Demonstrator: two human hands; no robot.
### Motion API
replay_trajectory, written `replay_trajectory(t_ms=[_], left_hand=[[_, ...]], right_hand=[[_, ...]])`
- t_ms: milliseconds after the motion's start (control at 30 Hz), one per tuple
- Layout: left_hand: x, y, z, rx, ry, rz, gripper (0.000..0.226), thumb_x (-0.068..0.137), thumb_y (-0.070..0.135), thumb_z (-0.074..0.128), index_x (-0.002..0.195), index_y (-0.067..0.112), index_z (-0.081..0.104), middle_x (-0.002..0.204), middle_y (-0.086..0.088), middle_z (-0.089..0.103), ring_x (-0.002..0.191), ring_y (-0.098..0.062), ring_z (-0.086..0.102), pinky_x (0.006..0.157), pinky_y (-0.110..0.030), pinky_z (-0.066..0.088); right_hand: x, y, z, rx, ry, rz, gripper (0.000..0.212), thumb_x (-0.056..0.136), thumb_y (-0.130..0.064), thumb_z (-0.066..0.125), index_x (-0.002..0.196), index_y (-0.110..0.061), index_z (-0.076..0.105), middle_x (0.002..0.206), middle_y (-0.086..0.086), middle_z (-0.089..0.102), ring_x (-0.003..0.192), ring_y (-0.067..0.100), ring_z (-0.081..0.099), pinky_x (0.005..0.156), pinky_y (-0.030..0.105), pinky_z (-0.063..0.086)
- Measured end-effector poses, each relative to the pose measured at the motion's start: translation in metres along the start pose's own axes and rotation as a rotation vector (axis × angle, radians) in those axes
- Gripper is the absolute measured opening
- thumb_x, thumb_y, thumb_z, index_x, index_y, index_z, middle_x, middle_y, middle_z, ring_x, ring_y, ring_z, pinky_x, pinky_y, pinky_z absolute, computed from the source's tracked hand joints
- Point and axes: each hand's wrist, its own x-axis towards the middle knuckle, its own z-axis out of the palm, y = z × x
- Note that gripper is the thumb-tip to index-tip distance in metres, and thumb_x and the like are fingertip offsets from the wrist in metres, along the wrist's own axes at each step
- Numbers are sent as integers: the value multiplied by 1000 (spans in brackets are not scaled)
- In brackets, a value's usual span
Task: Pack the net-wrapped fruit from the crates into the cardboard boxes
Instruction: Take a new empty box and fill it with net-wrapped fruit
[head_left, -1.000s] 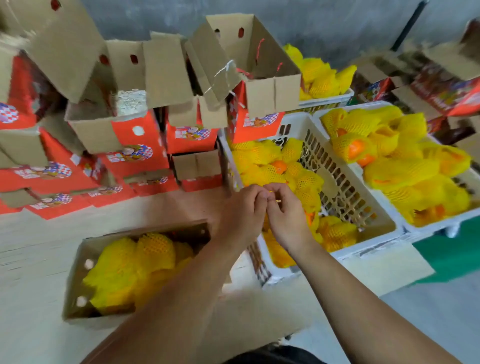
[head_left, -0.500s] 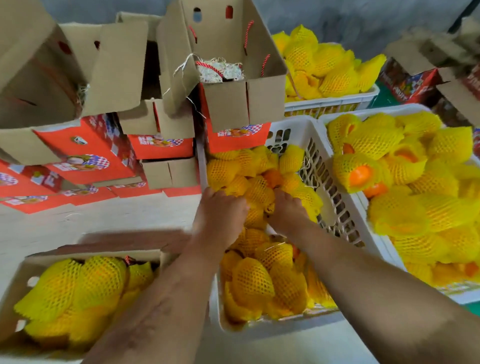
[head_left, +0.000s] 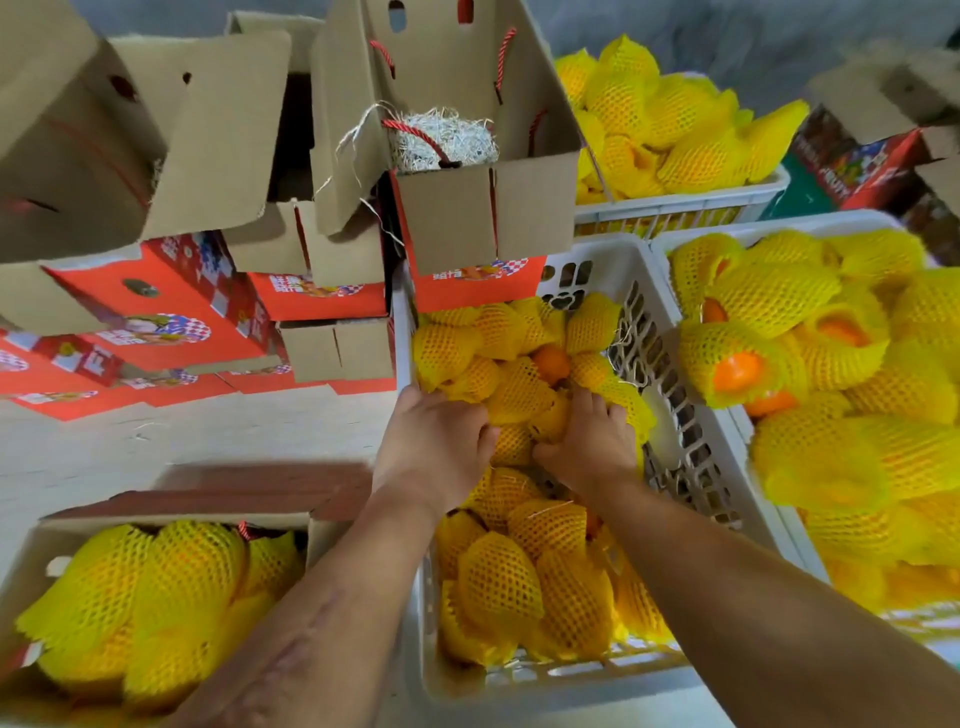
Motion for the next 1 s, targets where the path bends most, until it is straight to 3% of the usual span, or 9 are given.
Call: replay_trajectory(t_ms=[133,233,400,467,567,700,833,933,1000], left_hand=[[0,-2,3,-135,63,-15,45,101,64,35,101,31,65,79,12,68,87,-15,60,92,-36,36],[-2,-1,1,-250,162,14,60,101,70,28,124,29,65,90,12,75,91,-16,66,96,-42,43],[-27,-6,-9,-983,273,75,42,107,59,35,98,33,67,66,5,61,60,-14,57,60,-40,46],[-47,-4,-17,-1317,308,-7,25,107,40,44,100,37,68,83,16,72,72,2,65,66,-23,54],[-81,-11,-28,-1542,378,-199,22,104,42,46,106,35,66,99,33,73,94,12,67,78,-8,50],[-132,-69,-33,-1546,396,-224,36,102,55,42,103,39,74,98,22,76,87,6,69,72,-10,51],[-179,-146,-35,-1457,301,-255,33,98,58,49,96,35,73,87,17,73,79,3,65,72,-19,52],[-207,-207,-27,-1207,178,-207,43,97,64,47,101,28,69,85,14,71,79,3,63,74,-21,48],[-221,-242,-20,-940,125,-216,34,103,56,51,114,30,69,98,14,73,88,-2,65,79,-25,49]], right_hand=[[-18,-2,-25,437,-14,128,88,74,-48,77,147,-21,36,135,8,57,121,32,55,95,47,51],[-41,-15,-53,852,-90,137,93,79,-42,79,152,-26,24,117,5,63,91,20,65,63,32,52],[-99,-65,-83,1072,-99,-55,54,83,-48,81,127,-21,66,121,7,73,112,26,68,94,53,56],[-125,-89,-87,1246,-79,-128,28,89,-34,78,114,-23,72,111,3,76,105,22,72,91,45,58],[-159,-132,-84,1312,-95,-174,44,88,-39,75,126,-20,63,119,6,72,115,23,68,102,45,54],[-195,-196,-62,1353,-126,-177,46,87,-33,73,129,-22,57,118,9,71,111,26,69,87,41,61],[-222,-255,-24,1287,-178,-129,27,100,-30,56,118,-49,60,91,-46,64,89,-29,55,76,-3,43],[-234,-284,7,1023,-41,7,20,91,-38,69,108,-30,63,72,-28,63,63,-28,52,54,-2,37],[-241,-293,25,732,37,-13,32,90,-42,72,116,-29,58,80,-16,61,72,-17,61,58,4,39]])
